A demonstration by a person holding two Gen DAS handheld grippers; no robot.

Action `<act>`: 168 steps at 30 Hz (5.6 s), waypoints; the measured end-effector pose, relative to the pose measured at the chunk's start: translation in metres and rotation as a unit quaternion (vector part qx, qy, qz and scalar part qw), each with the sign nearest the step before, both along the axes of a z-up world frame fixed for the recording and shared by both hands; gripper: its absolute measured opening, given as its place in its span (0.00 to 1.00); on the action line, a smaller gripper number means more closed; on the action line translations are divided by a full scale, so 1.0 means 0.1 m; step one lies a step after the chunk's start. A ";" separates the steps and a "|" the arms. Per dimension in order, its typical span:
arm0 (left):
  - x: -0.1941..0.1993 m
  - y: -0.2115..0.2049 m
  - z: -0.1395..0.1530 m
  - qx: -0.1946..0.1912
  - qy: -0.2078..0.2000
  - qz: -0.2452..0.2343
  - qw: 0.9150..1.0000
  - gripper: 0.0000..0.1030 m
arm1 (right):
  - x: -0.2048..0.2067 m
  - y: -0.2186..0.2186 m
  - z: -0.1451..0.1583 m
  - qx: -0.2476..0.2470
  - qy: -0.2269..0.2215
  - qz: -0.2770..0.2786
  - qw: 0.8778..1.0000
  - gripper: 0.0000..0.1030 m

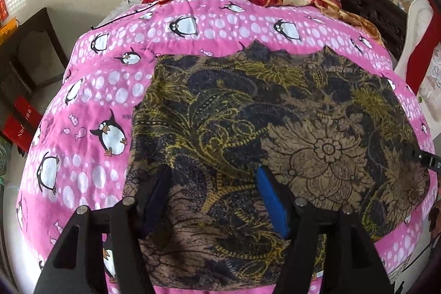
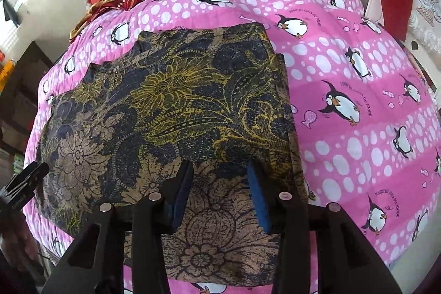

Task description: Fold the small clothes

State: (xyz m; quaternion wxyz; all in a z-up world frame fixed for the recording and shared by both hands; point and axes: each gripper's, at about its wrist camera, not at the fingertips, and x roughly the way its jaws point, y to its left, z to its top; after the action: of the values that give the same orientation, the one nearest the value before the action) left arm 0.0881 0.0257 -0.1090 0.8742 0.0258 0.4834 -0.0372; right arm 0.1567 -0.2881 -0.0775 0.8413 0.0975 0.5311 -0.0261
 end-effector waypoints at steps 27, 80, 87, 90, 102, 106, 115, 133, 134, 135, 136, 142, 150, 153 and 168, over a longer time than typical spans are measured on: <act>0.03 -0.18 -0.21 0.022 0.014 -0.011 1.000 0.69 | 0.61 -0.39 -0.05 0.199 -0.012 0.005 0.980 0.26; -0.10 -0.27 0.00 -0.011 -0.016 0.019 1.000 0.69 | -0.72 -0.61 -0.39 0.299 -0.070 -0.224 0.925 0.15; -0.08 -0.49 -0.31 0.039 0.002 -0.010 0.999 0.72 | -0.59 -0.60 -0.43 0.275 -0.054 -0.216 0.935 0.00; -0.05 -0.41 -0.29 0.010 0.014 -0.008 1.000 0.71 | -0.51 -0.50 -0.22 0.239 -0.063 -0.194 0.949 0.00; 0.17 0.50 0.07 -0.208 0.010 0.071 0.975 0.71 | -0.11 1.69 0.35 0.115 -0.115 0.094 0.982 0.00; 0.37 0.57 0.06 -0.278 0.037 0.061 0.958 0.69 | -0.04 1.96 -0.38 0.139 -0.025 0.115 0.983 0.00; 0.79 0.07 0.13 -0.344 0.077 -0.022 0.936 0.68 | -0.22 1.82 -0.08 0.158 -0.074 0.119 0.977 0.00; 1.02 0.20 0.73 -0.281 -0.002 -0.126 0.951 0.07 | -0.27 2.24 0.35 0.182 -0.128 0.175 0.959 0.00; 1.05 0.31 0.72 -0.277 -0.001 -0.122 0.953 0.07 | -0.25 2.33 0.37 0.187 -0.129 0.182 0.957 0.00; 1.10 0.43 0.63 -0.269 0.007 -0.110 0.957 0.07 | -0.22 2.45 0.37 0.189 -0.129 0.191 0.955 0.00; 1.15 0.51 0.53 -0.264 0.020 -0.101 0.959 0.07 | -0.20 2.52 0.36 0.191 -0.127 0.196 0.954 0.00; 1.26 0.80 -0.07 -0.222 0.087 -0.056 0.970 0.08 | -0.04 2.97 -0.17 0.196 -0.049 0.213 0.956 0.00; 1.12 0.92 0.36 -0.223 0.018 -0.098 0.970 0.08 | -0.13 3.11 -0.03 0.184 -0.071 0.224 0.954 0.00; 1.20 1.00 0.13 -0.221 0.044 -0.076 0.971 0.08 | -0.24 3.16 -0.05 0.184 -0.075 0.223 0.954 0.00; 0.81 1.26 0.11 -0.211 0.049 -0.049 0.975 0.12 | -0.65 3.17 -0.46 0.208 -0.040 0.233 0.949 0.13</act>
State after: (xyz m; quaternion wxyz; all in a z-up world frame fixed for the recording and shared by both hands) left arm 0.1692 0.1521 -0.0981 0.8324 -0.1380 0.5048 -0.1822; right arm 0.0915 0.0286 -0.1240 0.8054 0.1447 0.4986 0.2858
